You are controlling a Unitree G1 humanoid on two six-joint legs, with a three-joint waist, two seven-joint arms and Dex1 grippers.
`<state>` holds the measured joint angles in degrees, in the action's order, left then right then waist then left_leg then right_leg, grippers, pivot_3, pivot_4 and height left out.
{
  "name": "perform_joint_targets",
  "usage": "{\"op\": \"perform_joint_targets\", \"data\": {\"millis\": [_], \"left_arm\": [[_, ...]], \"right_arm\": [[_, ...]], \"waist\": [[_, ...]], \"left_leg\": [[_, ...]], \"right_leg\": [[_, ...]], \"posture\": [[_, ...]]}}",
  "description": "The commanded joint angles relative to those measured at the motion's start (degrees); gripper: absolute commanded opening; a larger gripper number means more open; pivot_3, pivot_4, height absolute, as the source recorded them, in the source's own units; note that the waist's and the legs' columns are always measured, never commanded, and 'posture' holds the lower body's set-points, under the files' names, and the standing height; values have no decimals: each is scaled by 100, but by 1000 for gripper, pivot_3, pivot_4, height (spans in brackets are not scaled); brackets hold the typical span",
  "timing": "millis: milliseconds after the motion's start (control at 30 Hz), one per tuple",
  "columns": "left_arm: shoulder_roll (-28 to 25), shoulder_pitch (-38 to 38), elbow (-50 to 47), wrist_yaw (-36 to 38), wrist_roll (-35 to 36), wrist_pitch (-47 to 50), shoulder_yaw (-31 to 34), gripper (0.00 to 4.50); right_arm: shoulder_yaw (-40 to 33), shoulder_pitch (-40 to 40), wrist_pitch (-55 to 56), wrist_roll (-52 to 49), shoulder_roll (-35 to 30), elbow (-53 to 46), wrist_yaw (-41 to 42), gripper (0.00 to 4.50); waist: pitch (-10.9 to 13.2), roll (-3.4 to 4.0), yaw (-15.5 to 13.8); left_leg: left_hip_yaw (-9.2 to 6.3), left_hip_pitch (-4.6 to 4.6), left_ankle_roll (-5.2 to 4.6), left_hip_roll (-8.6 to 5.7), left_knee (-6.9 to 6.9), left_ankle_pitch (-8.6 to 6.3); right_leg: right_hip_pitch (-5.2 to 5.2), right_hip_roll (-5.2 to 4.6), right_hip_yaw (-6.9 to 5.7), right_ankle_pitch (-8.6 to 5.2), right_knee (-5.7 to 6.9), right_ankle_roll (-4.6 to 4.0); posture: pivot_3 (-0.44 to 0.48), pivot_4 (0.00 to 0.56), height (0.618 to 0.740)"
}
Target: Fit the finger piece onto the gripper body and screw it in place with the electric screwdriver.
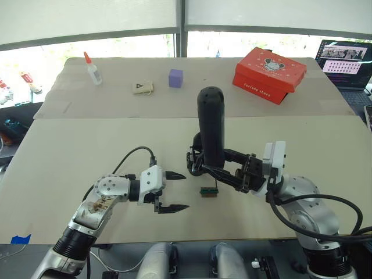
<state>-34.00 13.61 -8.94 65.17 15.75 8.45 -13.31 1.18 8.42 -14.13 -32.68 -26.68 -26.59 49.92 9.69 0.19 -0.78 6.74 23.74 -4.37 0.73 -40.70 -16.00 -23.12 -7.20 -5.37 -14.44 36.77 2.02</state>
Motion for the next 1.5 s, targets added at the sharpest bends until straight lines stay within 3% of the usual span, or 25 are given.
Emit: {"op": "perform_joint_targets", "data": {"millis": [33, 1500], "left_arm": [[13, 3, -36, -20, -24, -138, 28, 4500], [-1, 121, 65, -45, -8, -144, 75, 4500]], "right_arm": [[-210, 72, 206, -81, -61, -175, 44, 1887], [-67, -79, -66, -180, 20, -10, 32, 1887]], "waist": [[0, 0, 0], [0, 0, -1]], "left_leg": [[0, 0, 0, 0, 0, 0], [0, 0, 0, 0, 0, 0]], "right_leg": [[0, 0, 0, 0, 0, 0], [0, 0, 0, 0, 0, 0]], "posture": [[0, 150, 740], [0, 150, 740]]}}
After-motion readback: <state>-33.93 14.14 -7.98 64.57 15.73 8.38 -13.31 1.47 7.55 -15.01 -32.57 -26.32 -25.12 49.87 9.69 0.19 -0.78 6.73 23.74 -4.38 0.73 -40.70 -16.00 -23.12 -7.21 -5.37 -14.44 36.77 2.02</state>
